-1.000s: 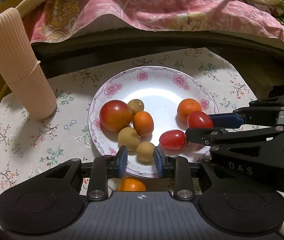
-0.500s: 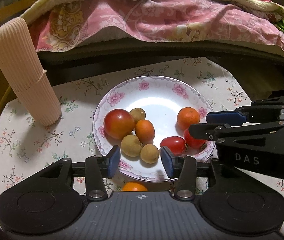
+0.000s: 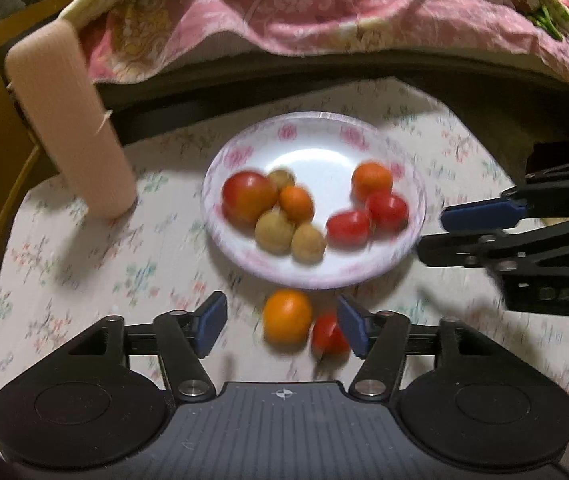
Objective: Organize fruits
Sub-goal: 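Open the left tool to drop the tan fruit into the plate while the right tool holds the tomato, then open the right tool to release the red cherry tomato into the plate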
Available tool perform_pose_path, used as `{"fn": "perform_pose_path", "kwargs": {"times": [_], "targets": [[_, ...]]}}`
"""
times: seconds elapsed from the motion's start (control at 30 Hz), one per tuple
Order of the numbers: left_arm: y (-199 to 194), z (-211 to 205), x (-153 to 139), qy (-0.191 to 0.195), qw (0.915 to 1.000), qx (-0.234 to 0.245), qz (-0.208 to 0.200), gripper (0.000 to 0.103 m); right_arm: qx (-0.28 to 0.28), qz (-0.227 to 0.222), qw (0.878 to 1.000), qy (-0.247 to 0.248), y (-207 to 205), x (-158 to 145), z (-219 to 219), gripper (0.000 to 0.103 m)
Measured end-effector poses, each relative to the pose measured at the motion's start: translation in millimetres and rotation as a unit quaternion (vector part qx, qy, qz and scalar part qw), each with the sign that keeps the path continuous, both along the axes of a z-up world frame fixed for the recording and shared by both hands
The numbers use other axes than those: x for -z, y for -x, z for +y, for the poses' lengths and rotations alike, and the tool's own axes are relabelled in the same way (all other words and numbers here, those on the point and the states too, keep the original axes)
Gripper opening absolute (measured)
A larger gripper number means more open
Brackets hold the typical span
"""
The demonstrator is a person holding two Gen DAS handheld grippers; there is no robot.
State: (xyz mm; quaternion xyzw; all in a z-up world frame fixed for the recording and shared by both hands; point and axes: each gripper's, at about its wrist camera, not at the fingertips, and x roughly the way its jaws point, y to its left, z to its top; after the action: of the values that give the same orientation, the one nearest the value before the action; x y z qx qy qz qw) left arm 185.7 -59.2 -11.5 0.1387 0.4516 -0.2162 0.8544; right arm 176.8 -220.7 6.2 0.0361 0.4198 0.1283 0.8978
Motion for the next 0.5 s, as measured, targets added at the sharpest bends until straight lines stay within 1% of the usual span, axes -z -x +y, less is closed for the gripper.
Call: {"fn": "perform_pose_path", "kwargs": {"times": [0.1, 0.2, 0.27, 0.3, 0.5], "targets": [[7, 15, 6, -0.009, 0.9999, -0.002, 0.012, 0.069, -0.024, 0.012, 1.000, -0.007, 14, 2, 7, 0.032], [10, 28, 11, -0.014, 0.9996, -0.008, 0.021, 0.069, -0.052, 0.022, 0.998, -0.004, 17, 7, 20, 0.033], [10, 34, 12, -0.015, 0.9995, -0.013, 0.024, 0.069, -0.064, 0.028, 0.998, -0.002, 15, 11, 28, 0.034], [10, 37, 12, -0.013, 0.9995, -0.016, 0.025, 0.069, -0.066, 0.032, 0.997, -0.003, 13, 13, 32, 0.036], [9, 50, 13, -0.007, 0.9991, -0.027, 0.032, 0.069, -0.084, 0.045, 0.995, -0.004, 3, 23, 48, 0.037]]}}
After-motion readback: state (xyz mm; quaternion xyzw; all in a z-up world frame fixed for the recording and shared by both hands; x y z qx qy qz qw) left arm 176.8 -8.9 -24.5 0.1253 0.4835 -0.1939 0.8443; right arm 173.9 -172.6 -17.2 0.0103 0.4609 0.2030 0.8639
